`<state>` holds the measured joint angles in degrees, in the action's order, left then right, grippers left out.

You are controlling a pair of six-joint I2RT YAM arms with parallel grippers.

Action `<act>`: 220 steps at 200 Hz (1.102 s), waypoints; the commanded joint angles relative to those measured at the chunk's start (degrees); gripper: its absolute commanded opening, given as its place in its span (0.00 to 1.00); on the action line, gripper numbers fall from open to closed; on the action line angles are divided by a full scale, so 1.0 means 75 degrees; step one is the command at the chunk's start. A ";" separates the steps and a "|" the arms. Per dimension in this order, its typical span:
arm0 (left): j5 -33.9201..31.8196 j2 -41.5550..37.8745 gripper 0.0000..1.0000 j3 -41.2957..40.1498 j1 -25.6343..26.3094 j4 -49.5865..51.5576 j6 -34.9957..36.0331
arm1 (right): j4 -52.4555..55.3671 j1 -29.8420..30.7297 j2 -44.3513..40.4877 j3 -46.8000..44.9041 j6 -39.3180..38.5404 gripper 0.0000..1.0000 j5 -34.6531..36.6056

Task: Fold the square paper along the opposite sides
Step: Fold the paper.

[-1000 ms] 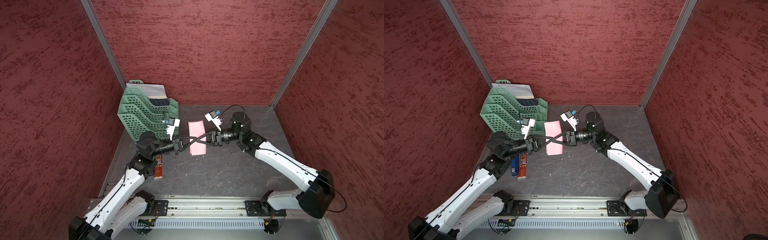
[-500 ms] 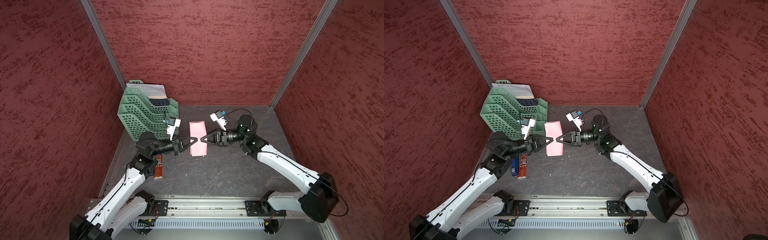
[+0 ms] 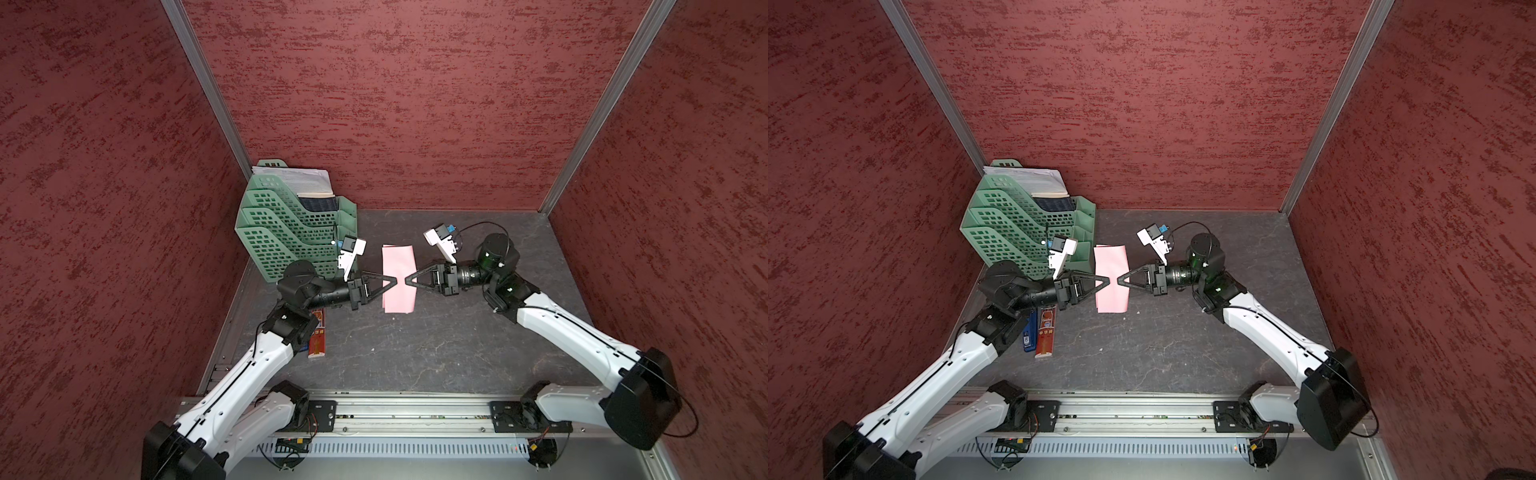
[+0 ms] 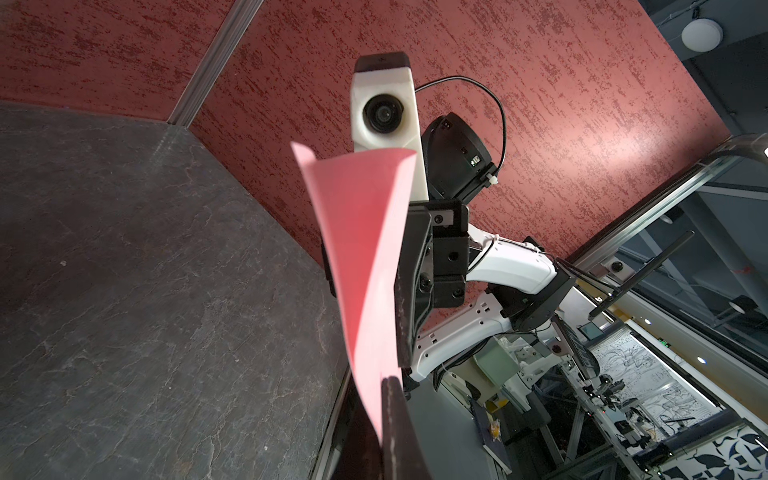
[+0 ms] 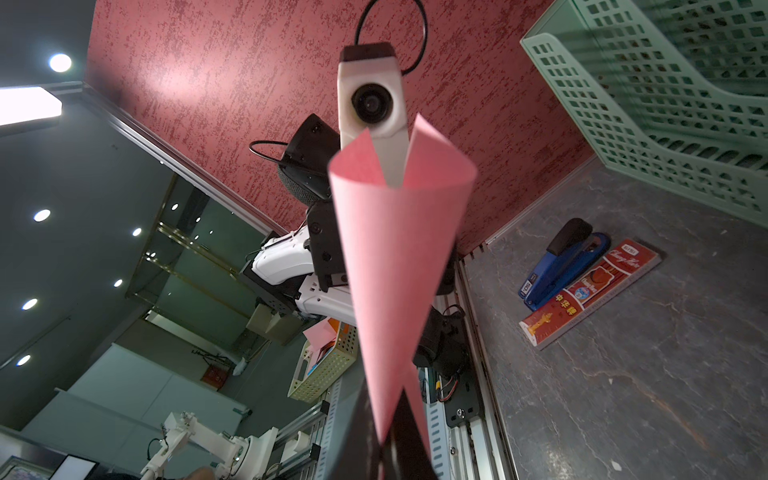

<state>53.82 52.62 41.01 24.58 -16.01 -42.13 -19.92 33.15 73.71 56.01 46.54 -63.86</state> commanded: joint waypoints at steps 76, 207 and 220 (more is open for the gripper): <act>-0.0164 0.0049 0.00 -0.0093 0.0121 -0.0018 0.0213 | -0.0458 -0.0318 -0.0559 -0.0397 0.0194 0.42 0.0319; -0.0074 0.0521 0.00 0.0419 0.0064 0.1312 0.0929 | -0.1195 -0.0384 -0.0406 -0.1166 0.0432 0.35 0.0446; 0.0106 0.0819 0.00 0.0891 0.0063 0.2255 0.1428 | -0.0576 -0.0499 -0.0656 -0.1360 -0.0058 0.41 0.0637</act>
<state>52.71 55.77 42.41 25.19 -10.31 -38.50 -31.14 30.70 71.70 48.16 52.38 -61.69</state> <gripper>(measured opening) 0.058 0.367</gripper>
